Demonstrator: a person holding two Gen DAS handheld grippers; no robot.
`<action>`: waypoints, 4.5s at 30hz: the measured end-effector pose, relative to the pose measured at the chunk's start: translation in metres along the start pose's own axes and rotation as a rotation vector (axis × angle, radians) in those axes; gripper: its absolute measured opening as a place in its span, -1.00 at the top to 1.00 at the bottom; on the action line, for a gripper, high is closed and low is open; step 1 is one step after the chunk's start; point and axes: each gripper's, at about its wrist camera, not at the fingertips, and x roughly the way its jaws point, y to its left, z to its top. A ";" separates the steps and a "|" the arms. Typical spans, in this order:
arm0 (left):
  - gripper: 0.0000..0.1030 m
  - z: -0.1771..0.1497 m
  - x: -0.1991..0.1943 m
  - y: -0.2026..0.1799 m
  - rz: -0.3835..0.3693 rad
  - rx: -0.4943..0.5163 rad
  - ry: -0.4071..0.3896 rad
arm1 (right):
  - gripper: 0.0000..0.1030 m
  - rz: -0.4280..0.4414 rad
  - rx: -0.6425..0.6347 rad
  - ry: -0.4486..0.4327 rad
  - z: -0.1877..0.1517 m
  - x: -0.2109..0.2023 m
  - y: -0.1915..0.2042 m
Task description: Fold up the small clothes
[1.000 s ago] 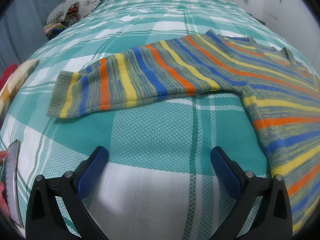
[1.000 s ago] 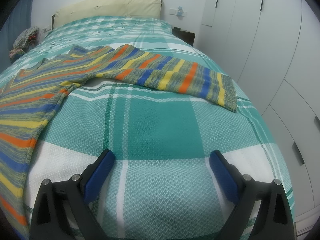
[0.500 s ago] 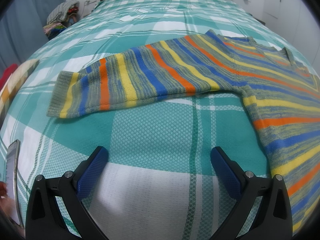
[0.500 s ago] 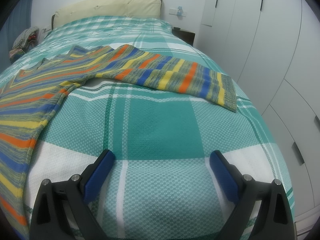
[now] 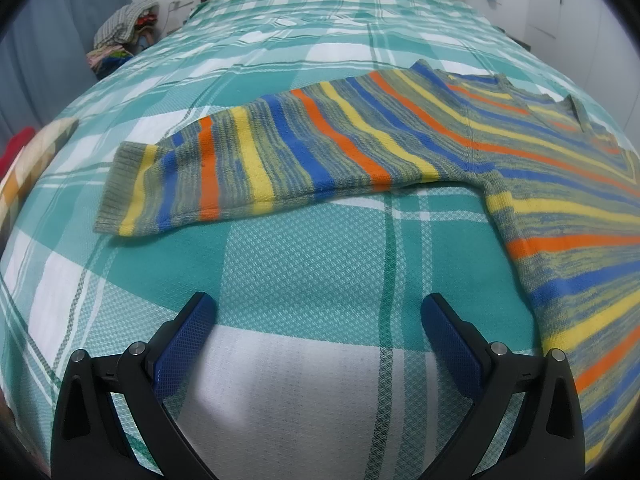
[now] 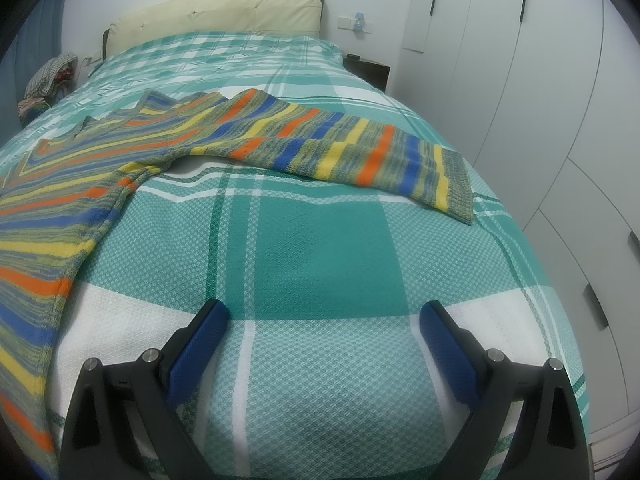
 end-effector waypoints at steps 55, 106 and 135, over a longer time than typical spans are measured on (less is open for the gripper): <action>-0.99 0.001 0.001 0.000 -0.001 0.000 0.003 | -0.86 -0.002 -0.002 0.001 0.001 0.000 -0.001; -0.99 0.001 0.001 -0.001 0.000 -0.002 -0.002 | -0.88 -0.005 -0.002 0.002 0.001 0.001 -0.004; -0.99 0.001 0.001 -0.001 0.000 -0.002 -0.002 | -0.89 -0.005 -0.003 0.002 0.001 0.001 -0.003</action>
